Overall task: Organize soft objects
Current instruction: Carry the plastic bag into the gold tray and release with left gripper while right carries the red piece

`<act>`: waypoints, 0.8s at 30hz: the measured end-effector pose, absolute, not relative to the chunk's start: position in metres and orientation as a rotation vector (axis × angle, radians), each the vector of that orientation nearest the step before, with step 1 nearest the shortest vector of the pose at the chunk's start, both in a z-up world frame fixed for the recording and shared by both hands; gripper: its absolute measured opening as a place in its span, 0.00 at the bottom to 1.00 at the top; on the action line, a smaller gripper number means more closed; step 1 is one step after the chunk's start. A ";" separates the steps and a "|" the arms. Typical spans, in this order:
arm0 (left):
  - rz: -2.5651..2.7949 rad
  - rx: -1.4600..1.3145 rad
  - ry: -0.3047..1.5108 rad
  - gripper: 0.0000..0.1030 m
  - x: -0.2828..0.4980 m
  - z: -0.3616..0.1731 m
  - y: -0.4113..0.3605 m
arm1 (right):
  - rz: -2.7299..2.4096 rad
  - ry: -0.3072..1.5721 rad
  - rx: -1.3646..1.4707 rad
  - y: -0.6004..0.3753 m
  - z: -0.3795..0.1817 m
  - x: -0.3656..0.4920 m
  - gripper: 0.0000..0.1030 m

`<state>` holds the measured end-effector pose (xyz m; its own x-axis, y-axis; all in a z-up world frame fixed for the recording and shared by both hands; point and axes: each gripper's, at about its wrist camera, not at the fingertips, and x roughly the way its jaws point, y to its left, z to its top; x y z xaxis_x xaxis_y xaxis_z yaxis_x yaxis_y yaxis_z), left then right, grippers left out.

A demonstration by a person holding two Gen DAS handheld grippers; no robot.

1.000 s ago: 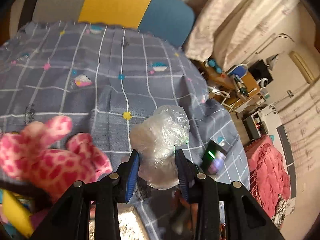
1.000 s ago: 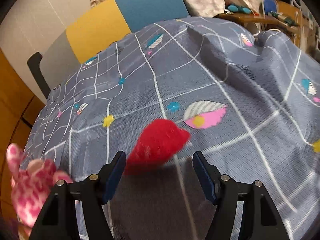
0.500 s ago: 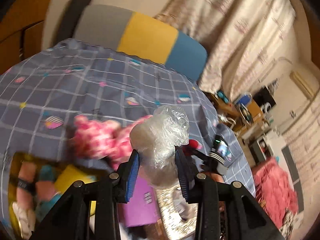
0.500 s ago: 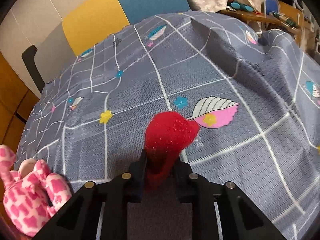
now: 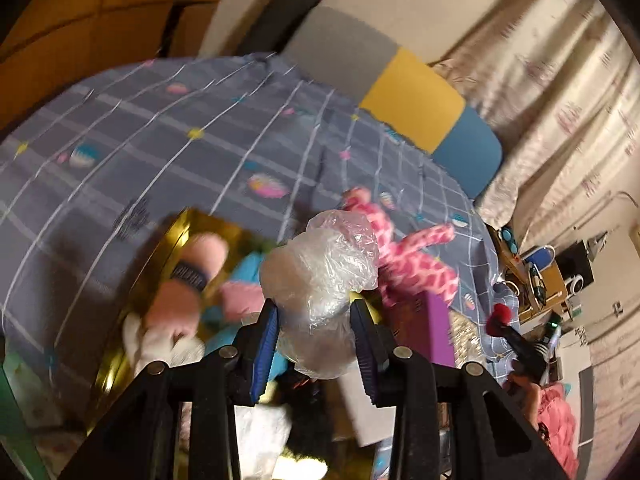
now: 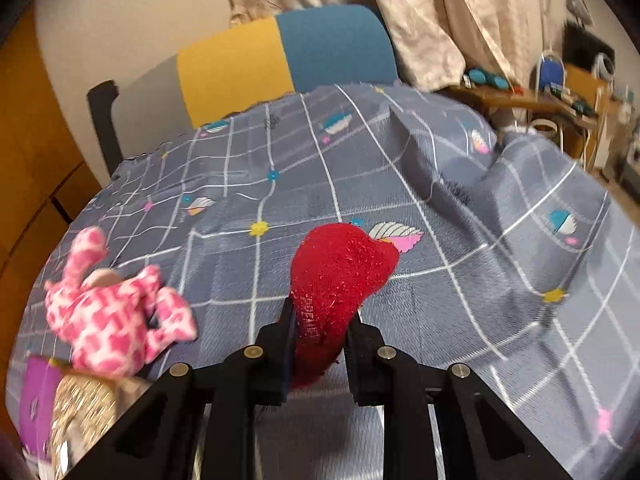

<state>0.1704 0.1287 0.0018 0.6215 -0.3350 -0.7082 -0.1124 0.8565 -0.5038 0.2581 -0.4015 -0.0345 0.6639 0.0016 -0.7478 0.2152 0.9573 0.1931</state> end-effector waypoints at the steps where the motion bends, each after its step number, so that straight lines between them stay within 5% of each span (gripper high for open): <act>1: -0.132 -0.543 0.918 0.35 0.166 -0.006 0.132 | -0.117 0.826 0.255 -0.397 -0.027 0.248 0.21; 17: -0.088 -0.482 1.070 0.36 0.123 -0.081 0.152 | 0.090 0.664 0.160 -0.291 0.066 0.157 0.21; 24: -0.097 -0.437 1.037 0.60 0.106 -0.072 0.147 | 0.242 0.648 0.135 -0.221 0.080 0.139 0.21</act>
